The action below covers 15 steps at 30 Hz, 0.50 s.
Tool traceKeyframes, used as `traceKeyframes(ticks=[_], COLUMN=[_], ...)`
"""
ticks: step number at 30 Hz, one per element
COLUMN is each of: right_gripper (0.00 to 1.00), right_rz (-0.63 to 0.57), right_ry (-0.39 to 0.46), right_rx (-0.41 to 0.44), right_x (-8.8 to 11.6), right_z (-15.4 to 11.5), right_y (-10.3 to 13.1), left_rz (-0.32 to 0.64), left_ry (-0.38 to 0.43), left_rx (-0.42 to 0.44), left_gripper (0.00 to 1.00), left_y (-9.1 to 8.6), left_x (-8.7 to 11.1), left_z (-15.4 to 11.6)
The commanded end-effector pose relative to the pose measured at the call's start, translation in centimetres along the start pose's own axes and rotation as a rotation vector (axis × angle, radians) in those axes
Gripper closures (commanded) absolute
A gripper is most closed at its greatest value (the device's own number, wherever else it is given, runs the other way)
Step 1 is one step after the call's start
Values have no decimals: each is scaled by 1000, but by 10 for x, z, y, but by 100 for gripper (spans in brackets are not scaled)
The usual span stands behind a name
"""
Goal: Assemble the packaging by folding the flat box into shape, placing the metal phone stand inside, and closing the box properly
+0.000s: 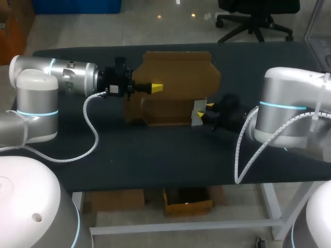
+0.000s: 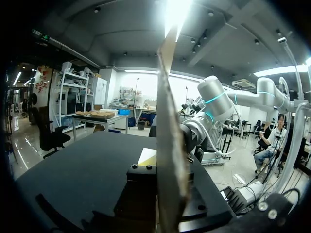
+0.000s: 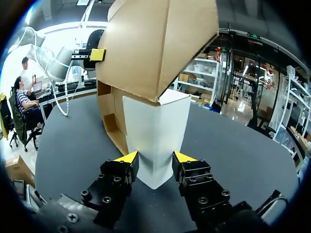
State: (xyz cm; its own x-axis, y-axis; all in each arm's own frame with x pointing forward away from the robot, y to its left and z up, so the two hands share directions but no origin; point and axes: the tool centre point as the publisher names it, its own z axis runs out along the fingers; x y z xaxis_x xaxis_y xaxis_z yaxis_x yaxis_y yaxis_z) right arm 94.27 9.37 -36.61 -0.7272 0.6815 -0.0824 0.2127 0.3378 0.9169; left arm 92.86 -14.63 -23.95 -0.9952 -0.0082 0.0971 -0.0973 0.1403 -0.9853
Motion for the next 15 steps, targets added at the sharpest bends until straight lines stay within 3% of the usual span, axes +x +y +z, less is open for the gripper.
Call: traceKeyframes(ticks=[1,15], right_gripper=[58,60], right_rz=[2,20], right_ry=[-77,-121], right_rx=[-17,-14], right_x=[3,1], right_z=[1,9], right_y=[-4,3], left_rz=[0,0], left_ry=[1,1], left_rx=[1,1], left_gripper=[100,100], left_y=[4,4], left_x=[-1,-1], left_z=[1,1])
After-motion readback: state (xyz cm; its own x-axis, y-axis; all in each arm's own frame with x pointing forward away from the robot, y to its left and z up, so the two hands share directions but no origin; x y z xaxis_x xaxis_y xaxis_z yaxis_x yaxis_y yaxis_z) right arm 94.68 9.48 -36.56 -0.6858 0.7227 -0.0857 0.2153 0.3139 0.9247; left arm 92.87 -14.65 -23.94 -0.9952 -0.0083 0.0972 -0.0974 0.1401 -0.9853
